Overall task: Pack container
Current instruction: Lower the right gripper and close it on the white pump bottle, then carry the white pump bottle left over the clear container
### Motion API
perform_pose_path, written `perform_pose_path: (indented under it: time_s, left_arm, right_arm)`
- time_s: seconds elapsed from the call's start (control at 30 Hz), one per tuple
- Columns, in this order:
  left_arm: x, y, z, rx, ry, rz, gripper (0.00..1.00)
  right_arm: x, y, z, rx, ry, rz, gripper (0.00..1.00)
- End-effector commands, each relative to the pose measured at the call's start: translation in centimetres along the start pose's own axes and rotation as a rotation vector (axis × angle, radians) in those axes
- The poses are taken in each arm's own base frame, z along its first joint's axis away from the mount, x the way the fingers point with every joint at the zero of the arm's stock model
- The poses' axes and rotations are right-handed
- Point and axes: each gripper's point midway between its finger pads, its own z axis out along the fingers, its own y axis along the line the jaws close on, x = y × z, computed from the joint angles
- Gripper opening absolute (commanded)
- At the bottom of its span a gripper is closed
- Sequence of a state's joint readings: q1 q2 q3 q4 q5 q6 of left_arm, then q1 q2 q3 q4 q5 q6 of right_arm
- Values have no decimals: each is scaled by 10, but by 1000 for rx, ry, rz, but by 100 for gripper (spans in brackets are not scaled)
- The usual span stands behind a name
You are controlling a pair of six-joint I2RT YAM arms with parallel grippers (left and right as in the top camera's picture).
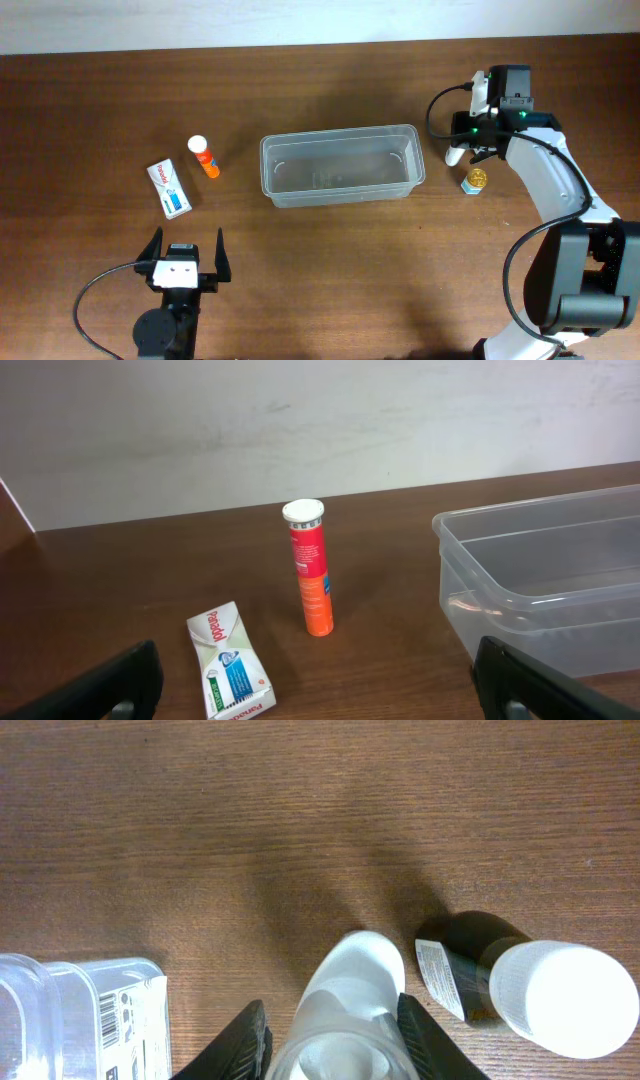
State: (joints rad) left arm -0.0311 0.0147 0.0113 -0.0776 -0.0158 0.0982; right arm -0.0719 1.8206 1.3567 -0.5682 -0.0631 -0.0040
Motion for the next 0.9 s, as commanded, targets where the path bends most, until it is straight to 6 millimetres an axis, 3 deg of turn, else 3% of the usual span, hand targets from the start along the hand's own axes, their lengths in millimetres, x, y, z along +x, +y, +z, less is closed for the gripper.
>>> perform_pose_path:
  time_s: [0.0,0.23,0.53,0.87]
  left_arm:
    - [1,2,0,-11,0,16,99]
    - [1,2,0,-11,0,16,99]
    - [1,2,0,-11,0,16,99]
    - [1,2,0,-11,0,16,99]
  right_arm:
    - [-4,0,-1,13,-7,-3,31]
    - [-13,1,-8,12,-15,-1,29]
    - [-37,3,-37,8,-26,6,24]
    - [-35,6,-43,-2,-7,14,21]
